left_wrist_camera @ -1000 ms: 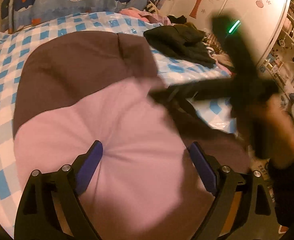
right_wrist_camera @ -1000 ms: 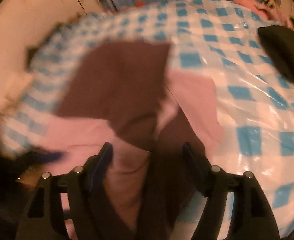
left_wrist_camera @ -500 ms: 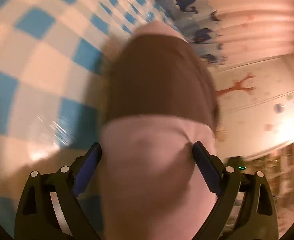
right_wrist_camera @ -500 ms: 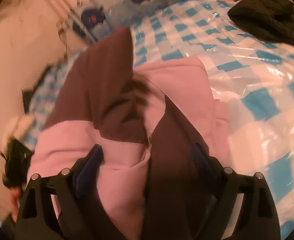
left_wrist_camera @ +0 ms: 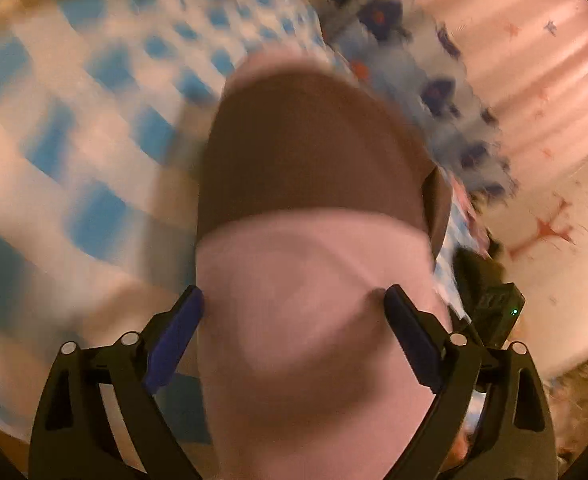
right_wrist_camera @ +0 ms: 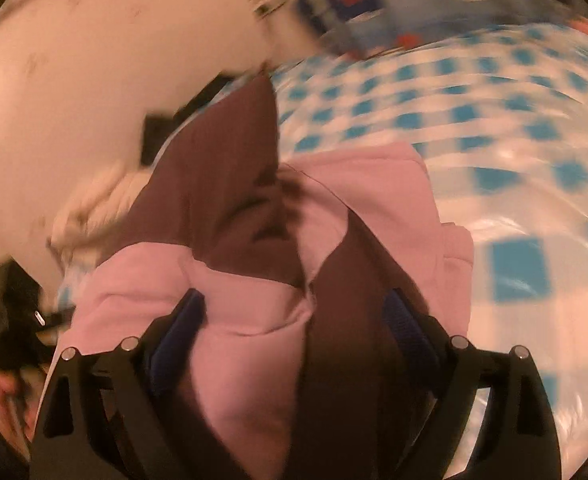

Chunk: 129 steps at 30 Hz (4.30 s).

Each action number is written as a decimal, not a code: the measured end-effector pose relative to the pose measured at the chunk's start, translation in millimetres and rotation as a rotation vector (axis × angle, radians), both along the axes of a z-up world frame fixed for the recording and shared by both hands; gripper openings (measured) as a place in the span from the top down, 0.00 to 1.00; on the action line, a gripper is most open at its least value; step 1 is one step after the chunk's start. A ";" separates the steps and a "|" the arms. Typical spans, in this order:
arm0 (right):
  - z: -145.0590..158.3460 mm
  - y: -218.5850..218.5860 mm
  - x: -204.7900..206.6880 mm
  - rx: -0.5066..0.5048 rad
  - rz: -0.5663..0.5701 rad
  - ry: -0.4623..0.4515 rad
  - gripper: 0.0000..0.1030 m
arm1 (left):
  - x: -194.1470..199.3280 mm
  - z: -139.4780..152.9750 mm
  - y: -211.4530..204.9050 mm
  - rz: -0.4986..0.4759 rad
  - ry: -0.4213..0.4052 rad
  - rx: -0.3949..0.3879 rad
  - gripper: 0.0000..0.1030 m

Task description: Fold large clothes

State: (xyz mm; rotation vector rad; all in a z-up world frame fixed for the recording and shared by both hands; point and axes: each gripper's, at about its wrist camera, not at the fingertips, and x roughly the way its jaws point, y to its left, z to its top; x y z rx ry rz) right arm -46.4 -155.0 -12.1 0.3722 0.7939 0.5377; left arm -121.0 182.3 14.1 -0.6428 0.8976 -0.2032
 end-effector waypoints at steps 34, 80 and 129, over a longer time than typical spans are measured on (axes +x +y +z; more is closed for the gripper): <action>33.1 -53.8 6.5 0.044 -0.299 0.082 0.07 | 6.1 8.7 -149.4 -0.347 -0.172 0.514 0.07; -50.3 -91.4 -73.4 0.195 -0.088 0.455 0.07 | -51.4 70.3 -135.9 -0.281 -0.244 0.807 0.06; 120.3 -4.4 -171.8 -0.417 -0.177 0.265 0.07 | -88.3 100.8 -123.1 -0.239 0.082 0.556 0.06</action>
